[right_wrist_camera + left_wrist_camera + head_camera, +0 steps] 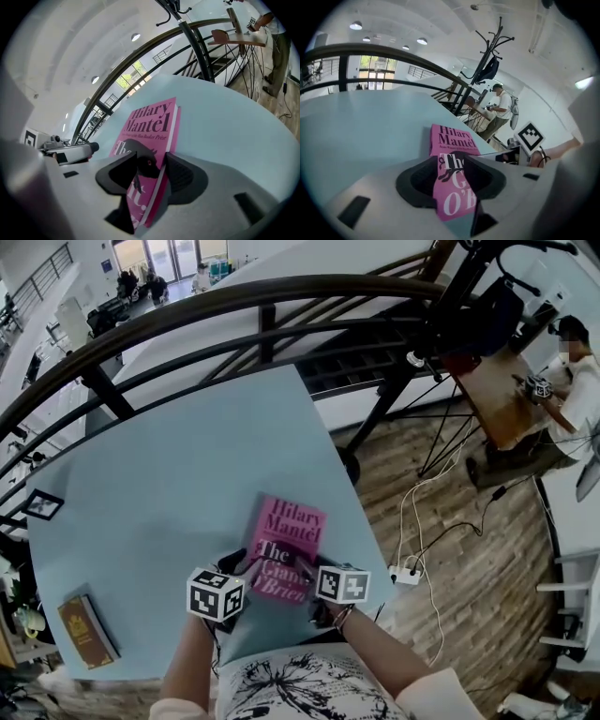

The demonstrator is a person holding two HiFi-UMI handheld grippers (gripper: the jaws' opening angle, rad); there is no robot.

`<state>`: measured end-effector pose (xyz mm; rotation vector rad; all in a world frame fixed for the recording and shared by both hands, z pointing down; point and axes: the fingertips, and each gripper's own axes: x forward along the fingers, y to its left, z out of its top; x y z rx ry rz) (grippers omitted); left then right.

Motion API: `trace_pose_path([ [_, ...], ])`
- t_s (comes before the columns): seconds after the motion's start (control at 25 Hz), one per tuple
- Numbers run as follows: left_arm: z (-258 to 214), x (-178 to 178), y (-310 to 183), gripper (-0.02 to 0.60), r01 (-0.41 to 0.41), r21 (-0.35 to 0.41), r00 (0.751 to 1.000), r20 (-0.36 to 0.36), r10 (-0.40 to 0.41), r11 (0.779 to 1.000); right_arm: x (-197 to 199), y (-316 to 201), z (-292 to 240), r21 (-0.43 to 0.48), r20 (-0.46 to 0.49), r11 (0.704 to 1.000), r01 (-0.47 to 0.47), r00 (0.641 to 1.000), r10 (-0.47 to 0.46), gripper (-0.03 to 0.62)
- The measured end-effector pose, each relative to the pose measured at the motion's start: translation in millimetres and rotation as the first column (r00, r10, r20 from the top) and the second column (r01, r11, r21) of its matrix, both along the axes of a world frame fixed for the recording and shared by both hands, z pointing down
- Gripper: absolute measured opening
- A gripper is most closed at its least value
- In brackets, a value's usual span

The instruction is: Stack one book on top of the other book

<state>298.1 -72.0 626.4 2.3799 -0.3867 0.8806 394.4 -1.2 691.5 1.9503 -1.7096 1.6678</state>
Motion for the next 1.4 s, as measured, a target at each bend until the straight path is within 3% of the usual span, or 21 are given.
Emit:
trace_pose_path([
  [0.28, 35.3, 8.4, -11.1, 0.219, 0.018, -0.115, 0.998, 0.066, -0.01, 0.993, 0.9, -0.8, -0.9, 0.01, -0.001, 1.0, 0.013, 1.0, -0.013, 0.187],
  [0.48, 59.7, 10.8, -4.6, 0.221, 0.011, -0.205, 0.995, 0.096, 0.009, 0.979, 1.8, -1.8, -0.8, 0.013, -0.004, 1.0, 0.023, 1.0, -0.023, 0.192],
  [0.64, 64.1, 12.6, -0.4, 0.221, 0.049, -0.257, 0.996, 0.083, -0.029, 0.965, 1.9, -1.3, -0.8, 0.007, 0.003, 1.0, 0.024, 1.0, -0.024, 0.191],
  [1.0, 63.4, 5.3, 6.6, 0.219, 0.154, -0.227, 0.986, 0.093, -0.136, 0.962, 1.0, 1.7, -3.8, -0.036, 0.008, 0.999, 0.03, 1.0, -0.03, 0.158],
  [1.2, 53.7, -8.6, 13.0, 0.218, 0.233, -0.239, 0.973, 0.062, -0.224, 0.943, -5.6, -0.4, -20.4, -0.02, -0.037, 0.998, 0.056, 0.998, -0.056, 0.149],
  [1.4, 34.1, -28.7, 13.3, 0.216, 0.301, -0.2, 0.953, 0.043, -0.299, 0.932, -22.2, -6.6, -37.9, 0.009, -0.049, 0.994, 0.112, 0.993, -0.111, 0.146],
])
